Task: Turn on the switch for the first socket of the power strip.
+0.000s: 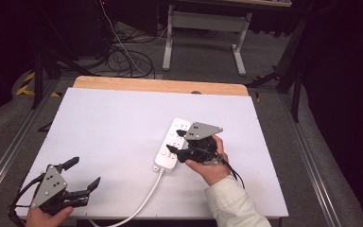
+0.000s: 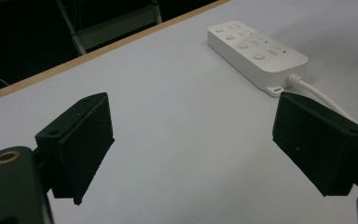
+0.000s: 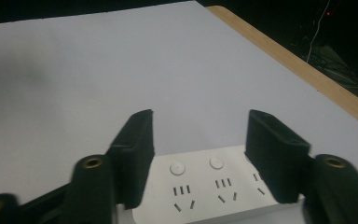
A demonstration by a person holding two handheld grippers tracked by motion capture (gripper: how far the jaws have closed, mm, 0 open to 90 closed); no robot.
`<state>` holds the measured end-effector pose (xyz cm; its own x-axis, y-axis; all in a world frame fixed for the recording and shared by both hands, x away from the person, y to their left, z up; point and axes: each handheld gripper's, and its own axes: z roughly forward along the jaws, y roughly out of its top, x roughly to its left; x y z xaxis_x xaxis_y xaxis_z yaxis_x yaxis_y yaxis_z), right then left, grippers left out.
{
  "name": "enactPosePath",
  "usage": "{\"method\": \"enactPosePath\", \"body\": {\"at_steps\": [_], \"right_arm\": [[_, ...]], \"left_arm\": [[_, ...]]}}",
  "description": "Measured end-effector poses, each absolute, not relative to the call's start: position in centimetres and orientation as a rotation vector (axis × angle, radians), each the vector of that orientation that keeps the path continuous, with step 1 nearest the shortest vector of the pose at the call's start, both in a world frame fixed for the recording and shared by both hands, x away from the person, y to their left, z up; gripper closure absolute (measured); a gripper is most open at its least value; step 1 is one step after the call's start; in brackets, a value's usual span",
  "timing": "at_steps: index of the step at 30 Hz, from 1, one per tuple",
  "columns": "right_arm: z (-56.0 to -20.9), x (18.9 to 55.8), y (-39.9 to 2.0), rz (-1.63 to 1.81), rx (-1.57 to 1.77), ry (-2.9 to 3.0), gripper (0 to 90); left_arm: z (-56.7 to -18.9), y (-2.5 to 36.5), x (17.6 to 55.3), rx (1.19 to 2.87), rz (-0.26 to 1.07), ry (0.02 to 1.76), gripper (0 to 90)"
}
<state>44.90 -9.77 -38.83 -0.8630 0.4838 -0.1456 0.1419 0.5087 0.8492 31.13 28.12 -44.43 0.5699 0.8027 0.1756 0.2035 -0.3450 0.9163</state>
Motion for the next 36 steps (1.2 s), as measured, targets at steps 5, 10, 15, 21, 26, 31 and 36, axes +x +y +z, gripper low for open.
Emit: {"method": "enactPosePath", "body": {"at_steps": [5,10,15,21,26,31,36], "right_arm": [[-38.5,44.7,-9.6,1.318,0.552,2.410,66.7],[-38.1,44.6,-8.9,1.282,0.528,2.412,90.0],[-37.9,45.0,-8.5,1.317,0.503,2.494,90.0],[-37.9,45.5,-8.0,1.289,0.565,2.561,90.0],[-38.4,46.0,-7.0,1.155,0.567,2.596,90.0],[-39.0,46.7,-6.4,1.086,0.586,2.660,90.0],[-39.7,47.4,-5.8,1.052,0.604,2.696,90.0]], "left_arm": [[-44.5,28.0,31.1,1.857,0.795,0.819,12.9],[-44.5,27.8,31.0,1.870,0.814,0.806,13.5],[-44.5,27.8,31.0,1.869,0.812,0.809,13.5],[-44.5,27.8,31.1,1.869,0.812,0.809,13.5],[-44.5,27.8,31.1,1.871,0.813,0.808,13.5],[-44.5,27.8,31.1,1.871,0.813,0.807,13.5],[-44.5,27.8,31.1,1.871,0.808,0.805,13.5]]}}
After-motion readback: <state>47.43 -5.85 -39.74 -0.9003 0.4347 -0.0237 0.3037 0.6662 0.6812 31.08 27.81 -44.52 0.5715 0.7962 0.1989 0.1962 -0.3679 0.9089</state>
